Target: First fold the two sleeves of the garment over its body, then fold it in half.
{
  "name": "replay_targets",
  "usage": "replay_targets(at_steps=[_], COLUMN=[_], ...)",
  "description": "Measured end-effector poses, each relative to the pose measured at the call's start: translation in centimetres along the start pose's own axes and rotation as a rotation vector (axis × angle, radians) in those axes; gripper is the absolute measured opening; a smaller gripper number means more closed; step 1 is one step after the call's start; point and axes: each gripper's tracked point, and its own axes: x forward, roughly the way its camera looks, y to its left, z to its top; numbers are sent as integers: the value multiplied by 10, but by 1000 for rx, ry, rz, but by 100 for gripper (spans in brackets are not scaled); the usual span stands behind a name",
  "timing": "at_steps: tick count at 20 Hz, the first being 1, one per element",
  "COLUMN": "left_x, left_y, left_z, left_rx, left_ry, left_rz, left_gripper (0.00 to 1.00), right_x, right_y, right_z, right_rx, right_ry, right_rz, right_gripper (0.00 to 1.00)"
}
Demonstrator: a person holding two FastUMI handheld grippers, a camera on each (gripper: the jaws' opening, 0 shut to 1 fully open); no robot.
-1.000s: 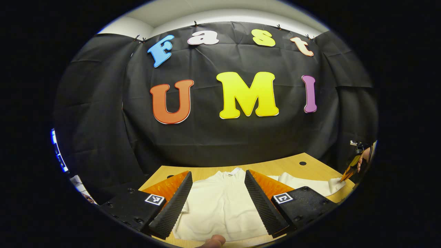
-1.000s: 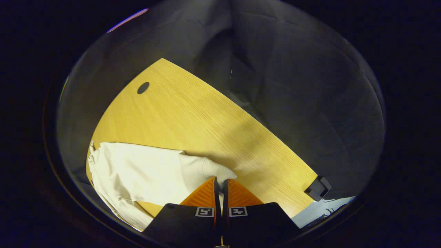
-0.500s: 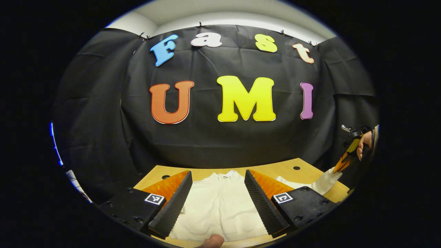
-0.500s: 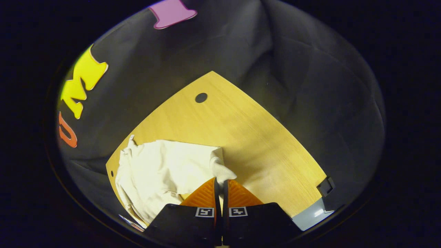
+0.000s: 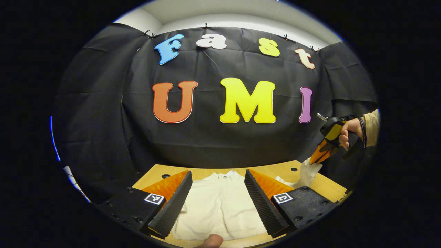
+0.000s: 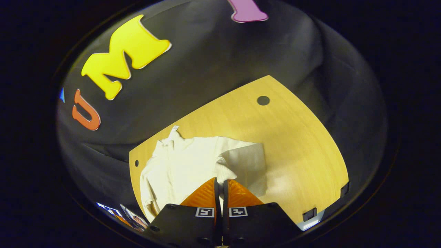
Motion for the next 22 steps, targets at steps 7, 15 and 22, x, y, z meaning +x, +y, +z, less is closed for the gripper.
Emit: replay_targets(at_steps=[7, 15, 22], left_x=[-6, -9, -10], left_y=[38, 61, 72], left_z=[-12, -23, -40], left_rx=[-5, -2, 85], left_ry=[17, 34, 19], left_rz=[43, 56, 36], left_gripper=[99, 99, 99], right_x=[34, 104, 192], right_y=[149, 289, 355], right_z=[-35, -101, -172], right_rx=[-150, -292, -467], right_ry=[62, 138, 224], right_rz=[146, 245, 242], right_gripper=[0, 1, 1])
